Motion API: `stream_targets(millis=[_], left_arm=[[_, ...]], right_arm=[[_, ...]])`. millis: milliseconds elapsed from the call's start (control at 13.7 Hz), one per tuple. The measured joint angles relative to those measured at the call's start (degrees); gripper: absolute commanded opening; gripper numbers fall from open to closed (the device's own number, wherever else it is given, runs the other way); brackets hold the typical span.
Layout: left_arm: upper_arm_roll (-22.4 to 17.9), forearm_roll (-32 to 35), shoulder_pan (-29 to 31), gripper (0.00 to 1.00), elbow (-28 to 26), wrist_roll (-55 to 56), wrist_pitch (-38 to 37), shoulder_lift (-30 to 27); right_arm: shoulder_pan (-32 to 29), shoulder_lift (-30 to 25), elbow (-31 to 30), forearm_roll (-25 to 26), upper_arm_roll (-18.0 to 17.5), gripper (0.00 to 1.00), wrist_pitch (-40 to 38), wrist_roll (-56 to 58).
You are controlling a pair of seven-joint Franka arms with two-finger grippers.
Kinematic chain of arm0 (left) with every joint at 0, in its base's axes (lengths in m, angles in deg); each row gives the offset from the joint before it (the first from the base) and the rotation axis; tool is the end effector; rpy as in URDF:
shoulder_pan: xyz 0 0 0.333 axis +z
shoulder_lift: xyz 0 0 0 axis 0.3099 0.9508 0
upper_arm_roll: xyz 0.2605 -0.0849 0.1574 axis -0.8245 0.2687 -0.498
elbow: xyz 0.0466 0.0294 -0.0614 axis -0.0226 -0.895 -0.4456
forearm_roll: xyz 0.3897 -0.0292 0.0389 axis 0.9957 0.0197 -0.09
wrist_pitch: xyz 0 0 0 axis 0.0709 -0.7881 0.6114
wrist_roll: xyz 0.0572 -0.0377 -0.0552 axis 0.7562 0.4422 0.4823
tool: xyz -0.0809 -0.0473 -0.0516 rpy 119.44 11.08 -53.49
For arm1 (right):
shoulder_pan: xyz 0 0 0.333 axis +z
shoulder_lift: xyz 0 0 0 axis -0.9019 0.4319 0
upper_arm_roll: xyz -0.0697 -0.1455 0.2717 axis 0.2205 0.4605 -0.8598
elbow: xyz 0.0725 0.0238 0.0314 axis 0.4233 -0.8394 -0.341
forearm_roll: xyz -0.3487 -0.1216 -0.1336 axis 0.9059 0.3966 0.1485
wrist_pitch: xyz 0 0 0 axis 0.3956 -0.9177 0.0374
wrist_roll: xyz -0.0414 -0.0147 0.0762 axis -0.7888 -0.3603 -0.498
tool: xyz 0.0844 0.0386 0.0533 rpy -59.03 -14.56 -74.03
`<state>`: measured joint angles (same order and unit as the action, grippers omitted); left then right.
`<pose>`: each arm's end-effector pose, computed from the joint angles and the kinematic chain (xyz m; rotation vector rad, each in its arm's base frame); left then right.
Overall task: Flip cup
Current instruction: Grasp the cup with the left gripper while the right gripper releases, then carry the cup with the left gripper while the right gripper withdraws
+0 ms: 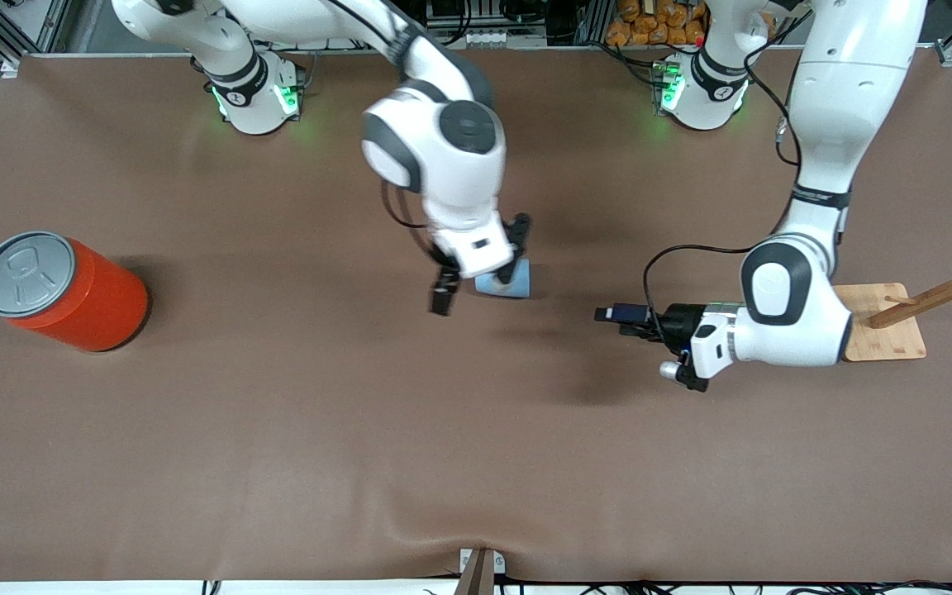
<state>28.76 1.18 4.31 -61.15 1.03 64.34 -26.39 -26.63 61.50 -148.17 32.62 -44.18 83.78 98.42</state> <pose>0.6094 -0.1941 0.2329 2.1532 -0.1396 -0.2685 0.5613 0.4449 0.4476 2.5228 1.6099 0.0712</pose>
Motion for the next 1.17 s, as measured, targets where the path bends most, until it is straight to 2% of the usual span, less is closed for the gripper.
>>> stream_targets(millis=[220,293,659,1024,1171], left_arm=[[1.5,-14.8,-1.2,1.0,-9.5,-12.8,2.3,0.0],[2.0,-16.9,-1.5,1.0,-11.5,-14.8,2.7,0.0],[2.8,-22.2,-4.3,0.89,-14.6,-16.1,5.2,-0.1],[2.9,-28.5,-9.7,0.82,-17.0,-17.9,10.1,-0.1],[2.9,-30.2,-10.9,0.78,-17.4,-18.0,11.4,0.0]], right_arm=[[-11.7,-4.7,3.3,-2.5,0.0,1.0,-7.7,0.6],[-14.3,-5.9,4.2,-2.7,0.0,1.0,-9.0,0.8],[-24.3,-12.7,5.2,-5.6,-0.4,1.0,-16.1,0.5],[-35.0,-14.1,6.5,-8.1,-0.4,1.0,-18.6,0.2],[-35.9,-15.9,7.2,-8.5,0.4,1.0,-22.7,-6.9]])
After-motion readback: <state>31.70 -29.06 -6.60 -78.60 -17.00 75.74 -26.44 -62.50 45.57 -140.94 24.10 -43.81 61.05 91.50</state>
